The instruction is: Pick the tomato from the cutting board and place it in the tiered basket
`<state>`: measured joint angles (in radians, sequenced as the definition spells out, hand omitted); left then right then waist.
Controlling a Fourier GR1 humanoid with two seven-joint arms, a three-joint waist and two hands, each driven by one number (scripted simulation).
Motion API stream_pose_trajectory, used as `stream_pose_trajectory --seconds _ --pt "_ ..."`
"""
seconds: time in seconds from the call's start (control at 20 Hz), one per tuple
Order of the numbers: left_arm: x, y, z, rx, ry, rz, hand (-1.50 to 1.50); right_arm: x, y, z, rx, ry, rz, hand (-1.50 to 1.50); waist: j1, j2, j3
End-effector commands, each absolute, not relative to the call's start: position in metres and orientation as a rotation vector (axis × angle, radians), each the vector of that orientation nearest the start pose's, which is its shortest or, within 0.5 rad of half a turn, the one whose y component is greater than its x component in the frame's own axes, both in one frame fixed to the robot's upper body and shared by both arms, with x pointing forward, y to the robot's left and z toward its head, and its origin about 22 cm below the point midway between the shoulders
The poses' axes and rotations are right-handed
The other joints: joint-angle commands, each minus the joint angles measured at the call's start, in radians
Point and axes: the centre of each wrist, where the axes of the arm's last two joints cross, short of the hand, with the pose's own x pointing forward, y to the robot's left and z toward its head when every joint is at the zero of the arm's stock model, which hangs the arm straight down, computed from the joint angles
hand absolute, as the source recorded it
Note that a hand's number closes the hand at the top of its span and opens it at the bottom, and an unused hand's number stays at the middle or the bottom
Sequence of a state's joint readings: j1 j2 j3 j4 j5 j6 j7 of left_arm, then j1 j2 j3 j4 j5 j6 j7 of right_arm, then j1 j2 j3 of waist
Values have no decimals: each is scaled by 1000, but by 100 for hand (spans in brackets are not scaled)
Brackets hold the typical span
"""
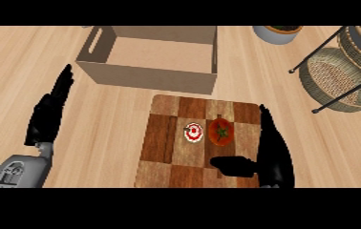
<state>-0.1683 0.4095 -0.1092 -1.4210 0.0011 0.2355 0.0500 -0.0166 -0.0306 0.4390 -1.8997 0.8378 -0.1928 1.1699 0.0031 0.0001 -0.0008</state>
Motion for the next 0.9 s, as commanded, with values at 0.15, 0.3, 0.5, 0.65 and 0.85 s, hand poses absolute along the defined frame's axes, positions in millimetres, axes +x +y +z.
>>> stream_pose_trajectory --seconds 0.15,0.3,0.5,0.65,0.85 --pt "283 296 34 439 -1533 -231 0 207 -110 91 -816 -785 286 -150 -2 -2 0" --pt "271 313 26 423 -1542 -226 0 215 -104 86 -837 -800 275 -150 3 -1 0" --pt "280 309 31 449 -1542 -232 0 213 -105 69 -839 -796 298 -150 -1 0 0" --pt "275 291 29 445 -1531 -234 0 216 -105 75 -840 -782 307 -150 1 -1 1" --pt "274 284 35 419 -1547 -243 0 219 -97 55 -816 -753 292 -150 5 -1 1"
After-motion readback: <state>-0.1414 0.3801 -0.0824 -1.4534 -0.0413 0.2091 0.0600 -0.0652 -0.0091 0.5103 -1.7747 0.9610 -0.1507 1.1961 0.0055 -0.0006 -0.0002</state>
